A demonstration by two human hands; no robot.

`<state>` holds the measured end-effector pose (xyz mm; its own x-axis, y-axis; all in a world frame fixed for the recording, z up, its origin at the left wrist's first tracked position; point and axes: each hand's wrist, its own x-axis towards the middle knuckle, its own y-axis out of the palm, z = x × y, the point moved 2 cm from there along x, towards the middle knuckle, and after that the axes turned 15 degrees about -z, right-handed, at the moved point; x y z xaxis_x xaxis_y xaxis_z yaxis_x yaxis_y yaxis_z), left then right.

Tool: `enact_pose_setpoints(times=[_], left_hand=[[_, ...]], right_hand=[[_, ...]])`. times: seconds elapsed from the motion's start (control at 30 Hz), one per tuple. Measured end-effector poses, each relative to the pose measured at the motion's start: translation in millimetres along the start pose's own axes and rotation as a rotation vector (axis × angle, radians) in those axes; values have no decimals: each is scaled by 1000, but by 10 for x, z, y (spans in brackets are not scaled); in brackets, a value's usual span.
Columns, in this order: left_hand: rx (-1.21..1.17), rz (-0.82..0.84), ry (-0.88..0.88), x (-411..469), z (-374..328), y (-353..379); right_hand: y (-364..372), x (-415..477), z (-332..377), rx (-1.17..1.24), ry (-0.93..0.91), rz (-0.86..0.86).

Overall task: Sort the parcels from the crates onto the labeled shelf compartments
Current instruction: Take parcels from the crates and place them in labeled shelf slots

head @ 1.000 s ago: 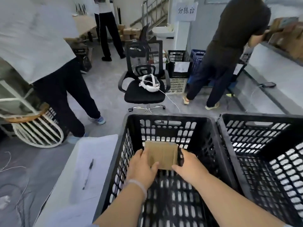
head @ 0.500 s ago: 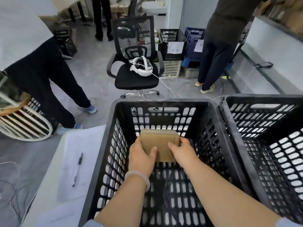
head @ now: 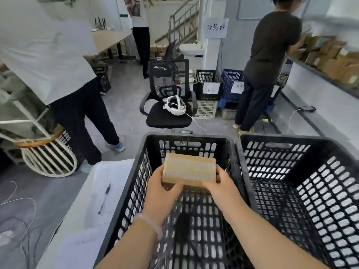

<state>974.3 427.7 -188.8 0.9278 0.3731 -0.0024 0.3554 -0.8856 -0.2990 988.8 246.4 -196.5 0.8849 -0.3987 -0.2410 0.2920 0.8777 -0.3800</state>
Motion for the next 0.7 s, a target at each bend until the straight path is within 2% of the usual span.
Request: enact_pose_setpoints(times=[0.1,0.17,0.27,0.43,0.5,0.63,0.7], left_hand=[[-24,43,22,-183,-61,-58],[-38,89,36,-279,-146,-79],[-107,130,18,-394,-305,-71],[-159,12,-61,-539,-552,-71],[-198,39,-118,-566,-593,-38],[-404,212,-340,-627,-624,45],[-471,244,-374,-643,-601,61]], right_hand=[[-179,-120,34,106,26,24],[-302,-176,78,261,113,-18],[-474,-239,163,324,142,-80],[-725,-333,182,354,33,-83],[-820,-364,174,375,8,-90],[-963,-406,169,382,-57,-97],[-1009,-429,180,395,-67,-82]])
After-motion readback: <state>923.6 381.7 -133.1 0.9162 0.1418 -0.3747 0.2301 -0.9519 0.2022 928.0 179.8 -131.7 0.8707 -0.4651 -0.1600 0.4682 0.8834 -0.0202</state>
